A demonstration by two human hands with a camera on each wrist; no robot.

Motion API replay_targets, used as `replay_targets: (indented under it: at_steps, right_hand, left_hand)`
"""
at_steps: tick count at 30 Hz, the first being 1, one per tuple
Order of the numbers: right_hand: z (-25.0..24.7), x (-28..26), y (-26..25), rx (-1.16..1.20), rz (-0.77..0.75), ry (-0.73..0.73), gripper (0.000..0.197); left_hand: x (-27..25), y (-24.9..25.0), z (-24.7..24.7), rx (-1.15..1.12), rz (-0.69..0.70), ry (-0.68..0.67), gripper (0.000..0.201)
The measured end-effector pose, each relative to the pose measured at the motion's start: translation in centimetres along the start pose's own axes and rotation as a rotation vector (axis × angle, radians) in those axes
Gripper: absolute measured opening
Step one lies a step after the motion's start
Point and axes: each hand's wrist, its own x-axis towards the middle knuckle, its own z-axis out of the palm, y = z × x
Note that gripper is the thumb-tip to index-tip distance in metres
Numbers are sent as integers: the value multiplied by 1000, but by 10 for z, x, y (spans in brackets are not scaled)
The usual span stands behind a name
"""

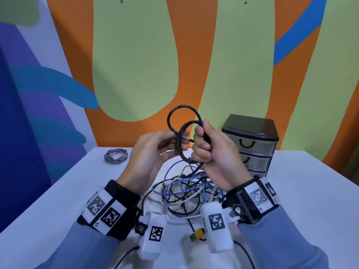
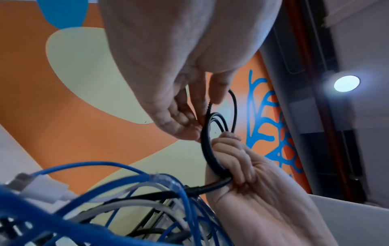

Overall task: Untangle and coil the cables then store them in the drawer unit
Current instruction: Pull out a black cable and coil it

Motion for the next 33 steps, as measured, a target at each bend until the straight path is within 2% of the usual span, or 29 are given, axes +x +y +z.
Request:
replay_targets:
  at_steps: [3,6,14,21,24,30,33]
  right_hand:
    - [2,1,6,-134,-62,96,36]
    - [6,2,14,-408,-146,182,39]
    - [1,4,18,-599,-184,231,45]
    - [-4,4,10,-441,-53,227,43]
    - [-3,5,12,-323,-4,187,42]
    - [-1,4,7,50,19,132,40]
    - [0,2,3,127,-8,102,39]
  left_hand:
    - [-5,-4,3,140,80,-47,21]
    - [-5,-9,3,257,125,3,12]
    - [-2,-10,3,-1,-37,5,18]
    - [1,-2,3,-398,-140,-14,49]
    - [-2,-1,5,-464,-138,-47,59]
    - [-5,2,4,-266,-73,-113,72]
    - [-3,4,0,-9,-59,-46,65]
